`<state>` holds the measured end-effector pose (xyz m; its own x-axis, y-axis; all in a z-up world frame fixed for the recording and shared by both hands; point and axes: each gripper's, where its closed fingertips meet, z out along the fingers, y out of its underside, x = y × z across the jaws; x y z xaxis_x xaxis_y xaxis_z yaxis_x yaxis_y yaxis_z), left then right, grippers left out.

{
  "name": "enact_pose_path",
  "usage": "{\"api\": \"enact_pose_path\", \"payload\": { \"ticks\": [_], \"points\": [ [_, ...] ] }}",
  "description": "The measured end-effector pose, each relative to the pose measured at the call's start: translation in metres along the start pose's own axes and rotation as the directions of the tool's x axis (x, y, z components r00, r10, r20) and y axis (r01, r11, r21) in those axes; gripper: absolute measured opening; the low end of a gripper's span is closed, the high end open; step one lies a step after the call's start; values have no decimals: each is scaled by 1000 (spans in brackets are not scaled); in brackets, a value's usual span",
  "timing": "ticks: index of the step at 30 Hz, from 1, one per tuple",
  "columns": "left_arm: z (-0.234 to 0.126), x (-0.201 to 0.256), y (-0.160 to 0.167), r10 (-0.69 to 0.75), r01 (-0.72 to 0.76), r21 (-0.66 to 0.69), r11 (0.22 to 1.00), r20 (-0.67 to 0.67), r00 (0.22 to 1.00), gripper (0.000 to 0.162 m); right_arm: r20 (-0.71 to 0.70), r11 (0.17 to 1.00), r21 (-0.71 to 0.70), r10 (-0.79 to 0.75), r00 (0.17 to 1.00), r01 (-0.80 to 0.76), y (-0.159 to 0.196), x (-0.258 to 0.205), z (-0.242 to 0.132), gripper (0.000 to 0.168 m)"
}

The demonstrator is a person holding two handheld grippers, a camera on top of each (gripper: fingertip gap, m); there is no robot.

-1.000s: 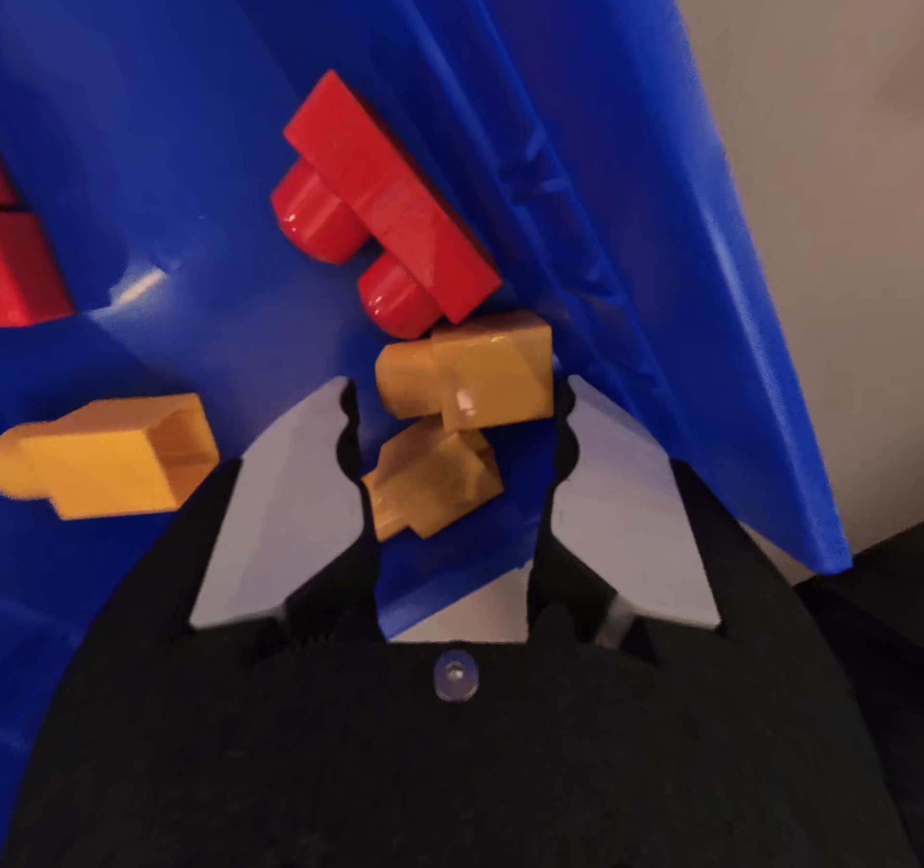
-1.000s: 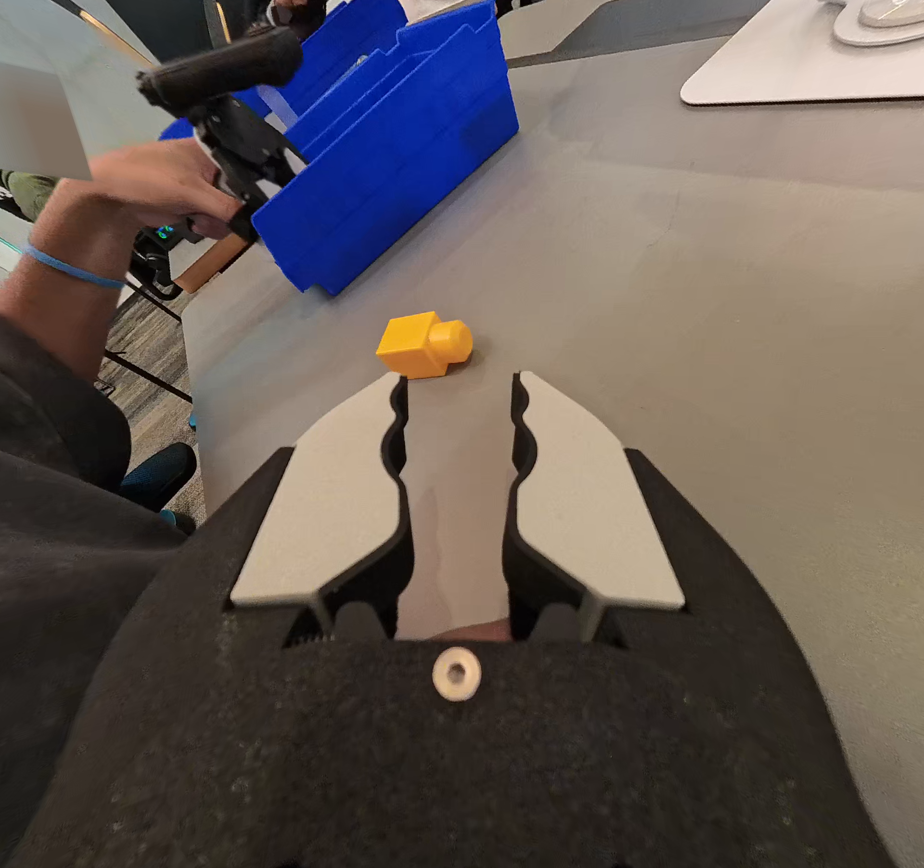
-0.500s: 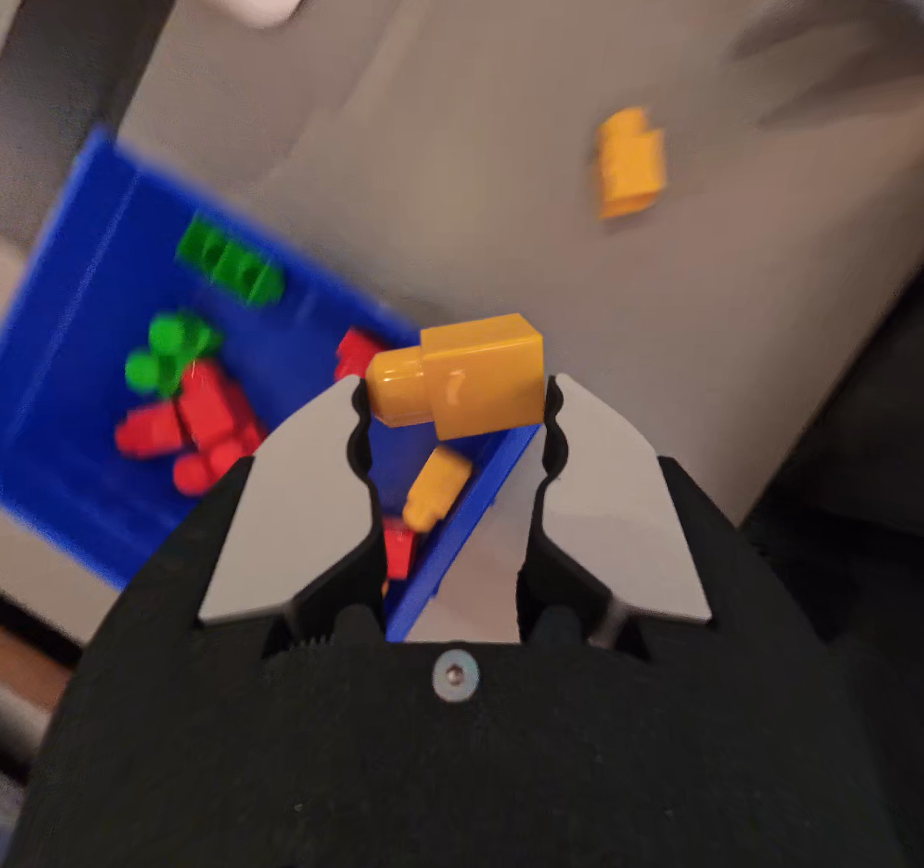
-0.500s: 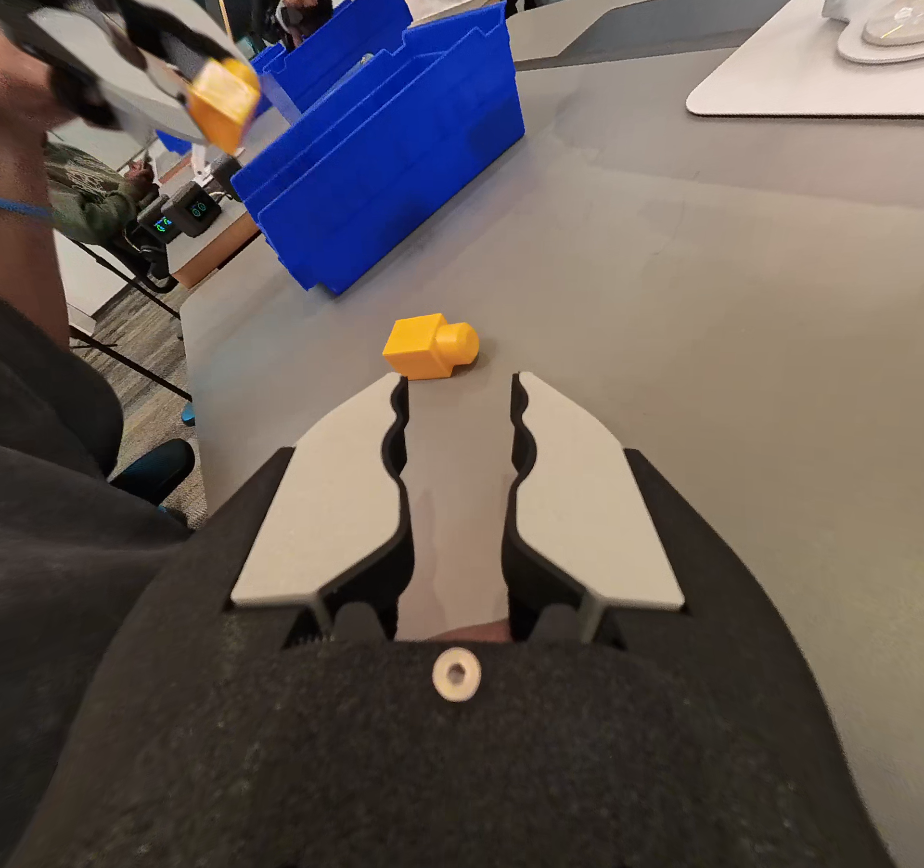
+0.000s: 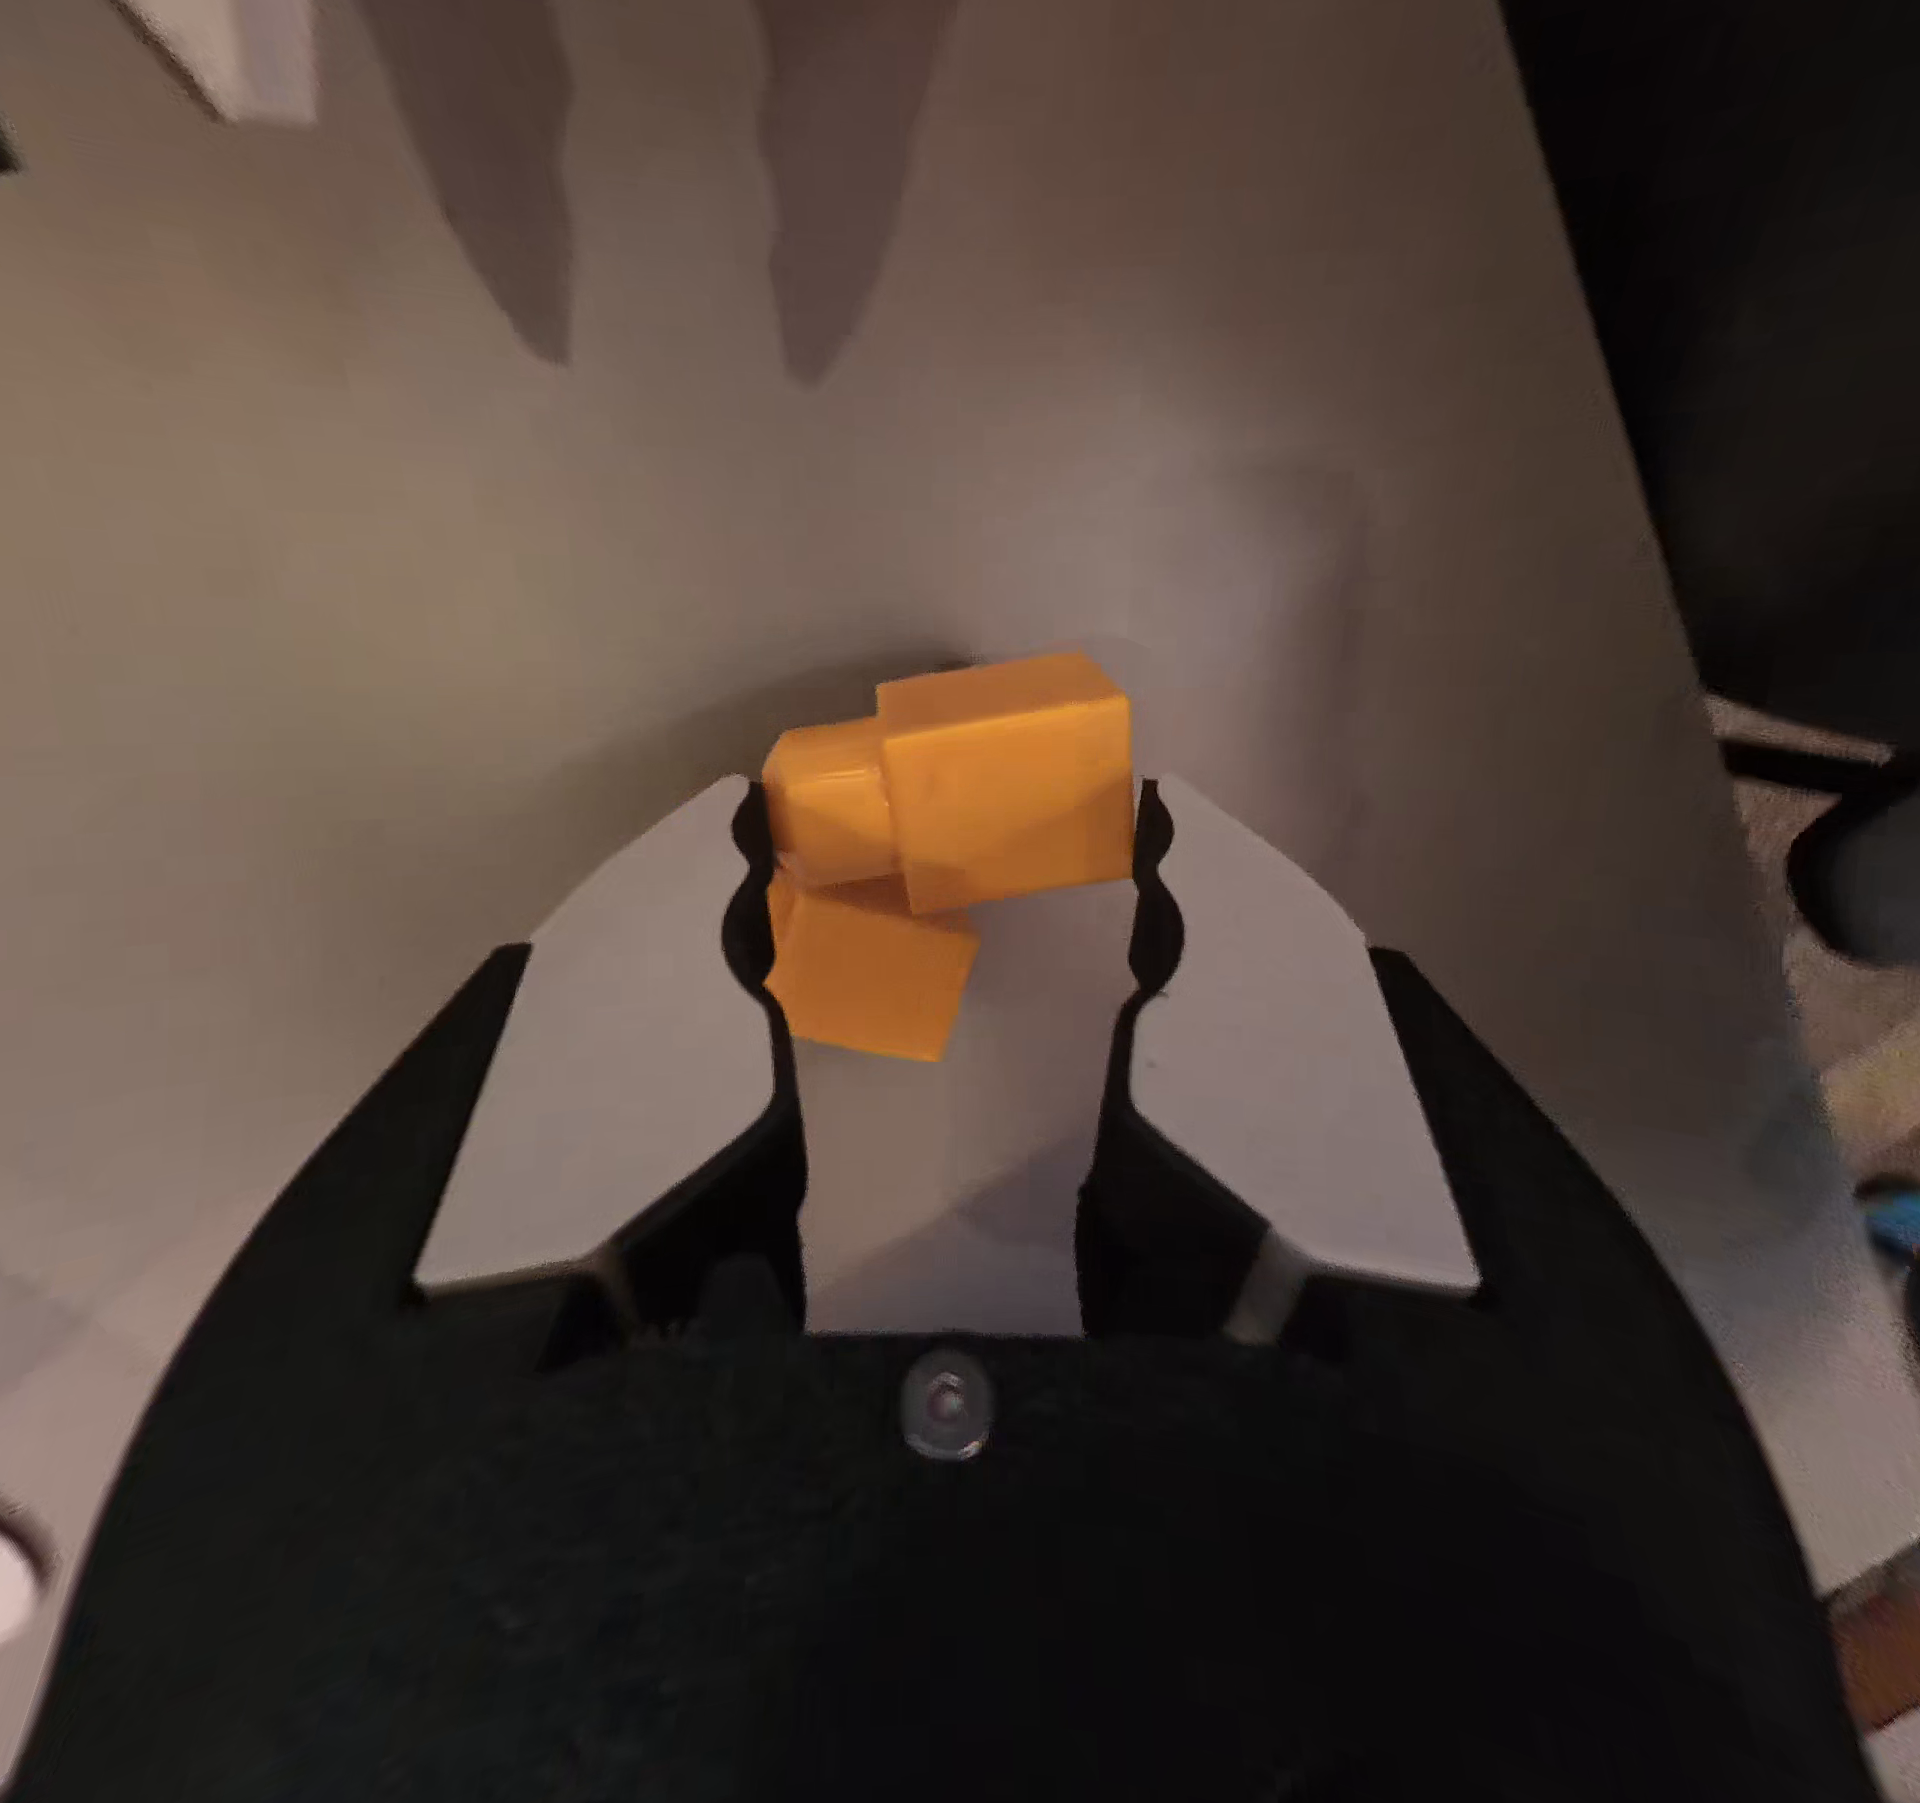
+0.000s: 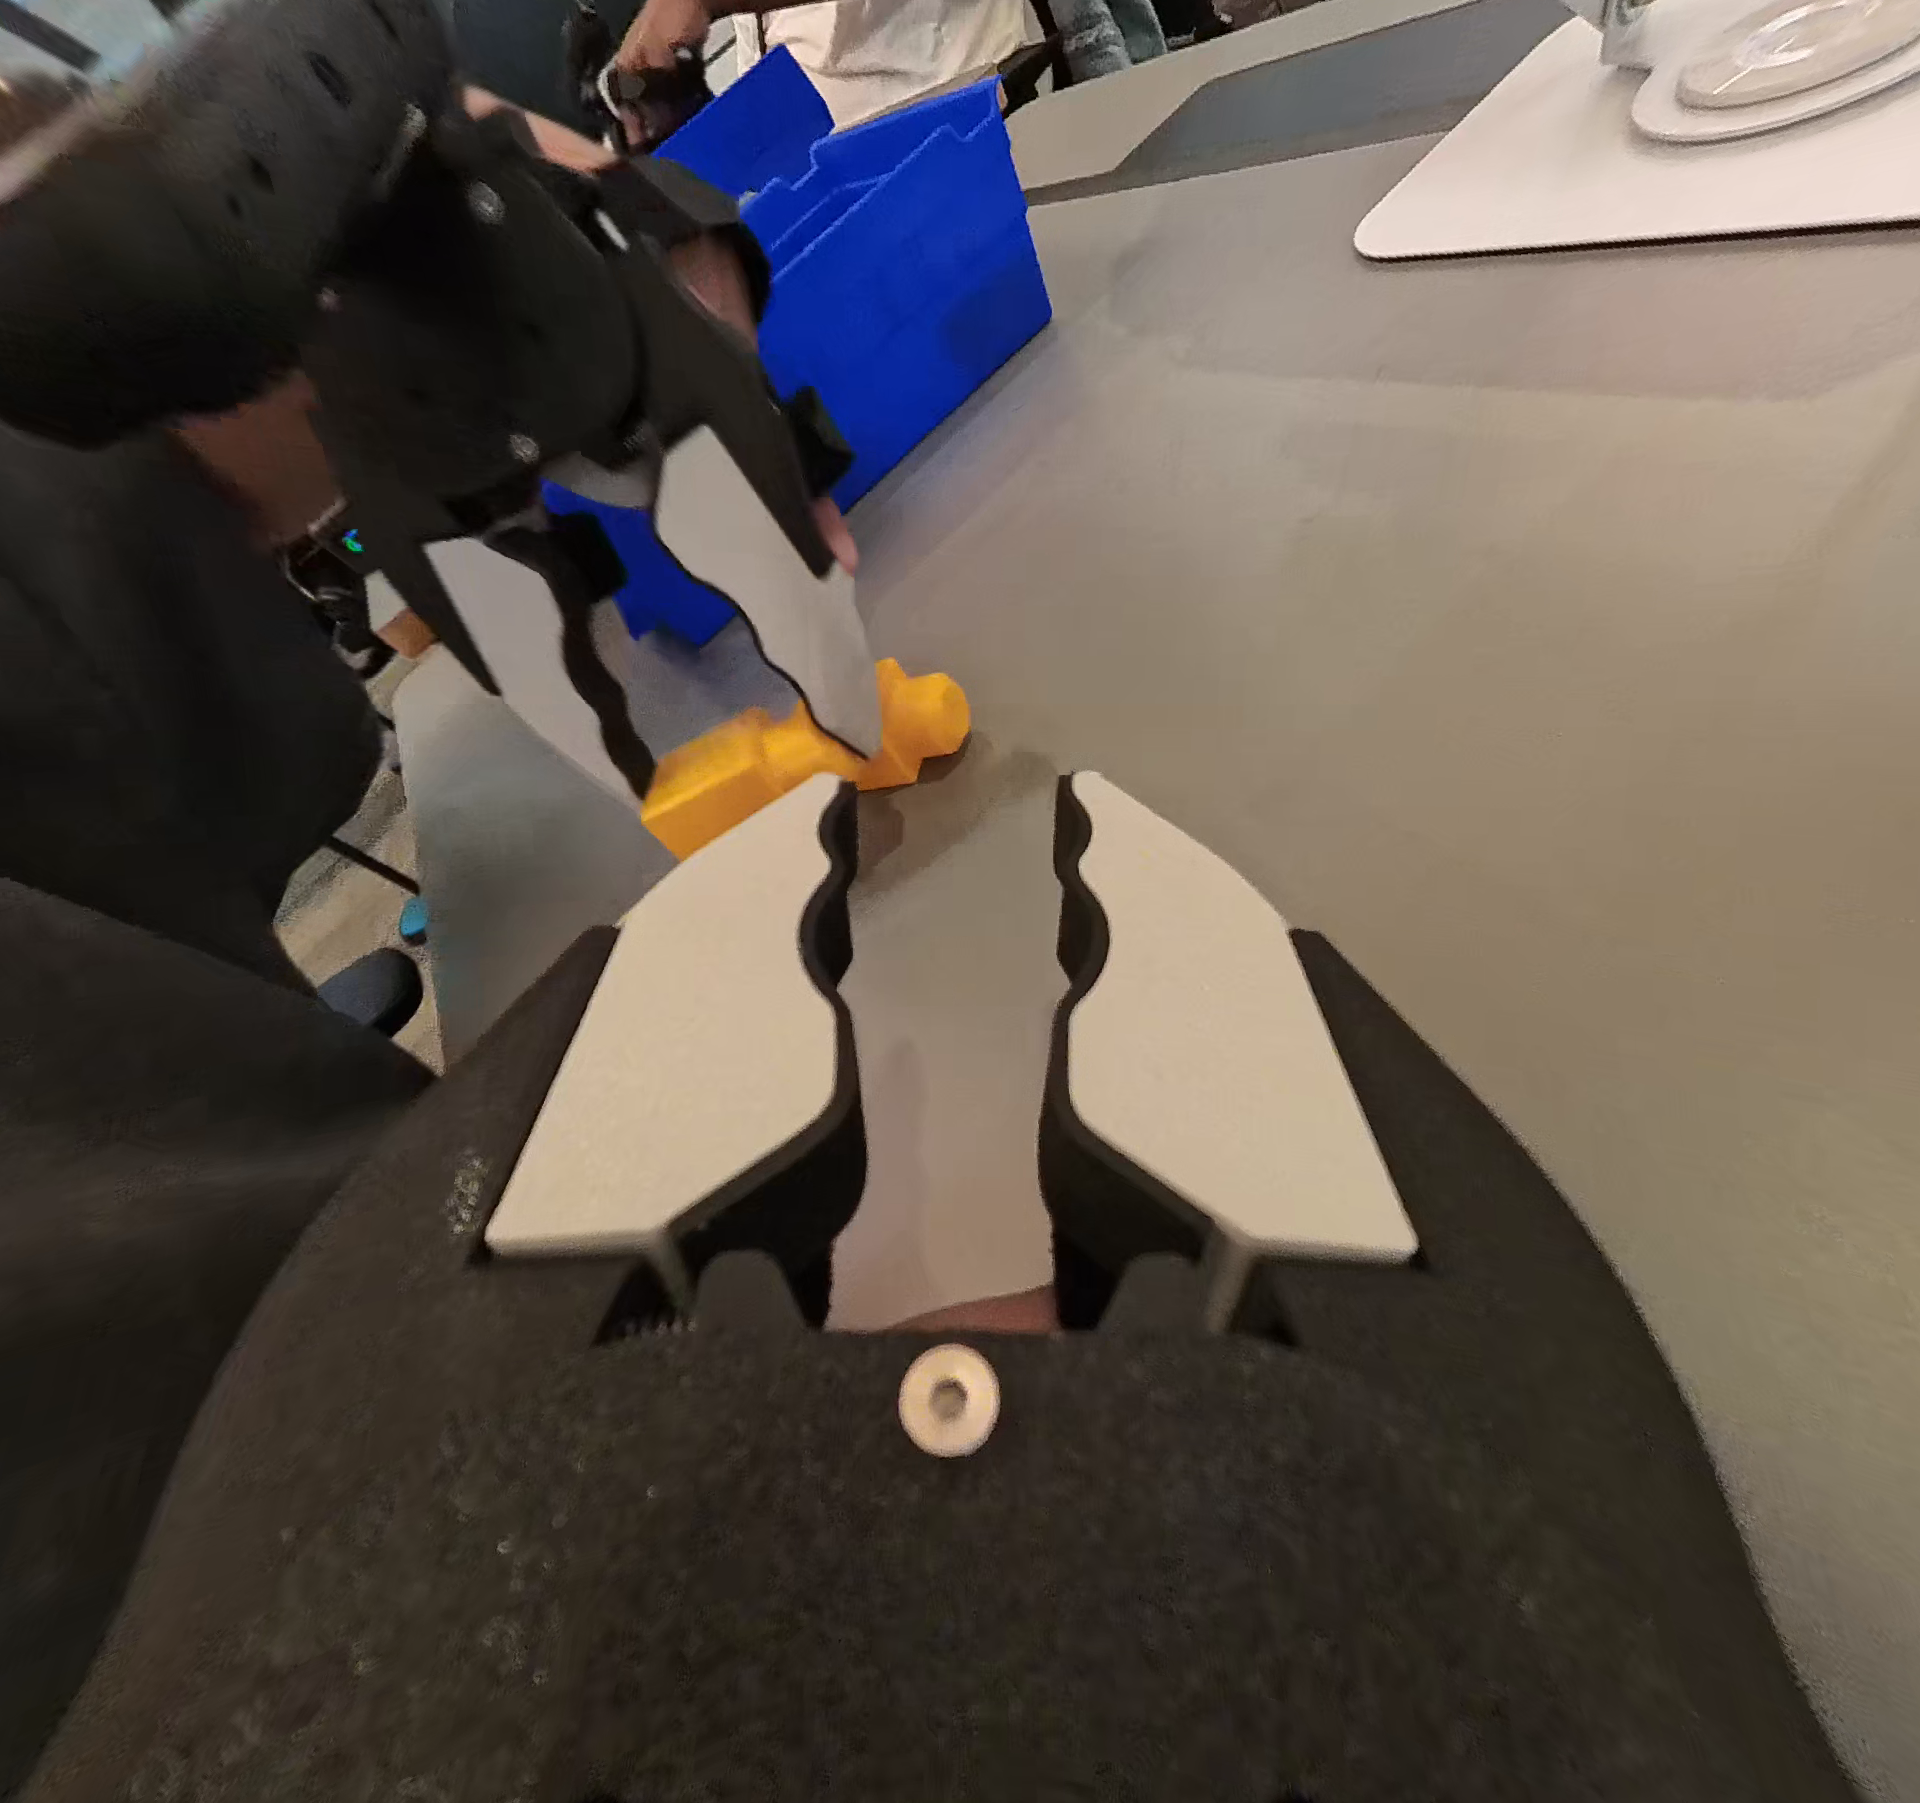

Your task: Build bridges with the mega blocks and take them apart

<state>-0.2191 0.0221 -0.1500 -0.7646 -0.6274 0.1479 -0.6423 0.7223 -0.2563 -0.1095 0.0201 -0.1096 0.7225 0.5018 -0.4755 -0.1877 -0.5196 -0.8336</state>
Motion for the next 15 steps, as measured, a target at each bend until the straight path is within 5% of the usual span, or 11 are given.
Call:
{"api": "enact_pose_path", "payload": {
  "ticks": [9,15],
  "points": [
    [23,-12,20,285,-293,-168,941,-71,956,67,2,1000,-27,-4,1000,5,7,-1,1,36],
    [27,-19,19,363,-363,-220,905,-42,931,68,17,999,-44,5,1000,-4,11,-1,5,36]
  ]
}}
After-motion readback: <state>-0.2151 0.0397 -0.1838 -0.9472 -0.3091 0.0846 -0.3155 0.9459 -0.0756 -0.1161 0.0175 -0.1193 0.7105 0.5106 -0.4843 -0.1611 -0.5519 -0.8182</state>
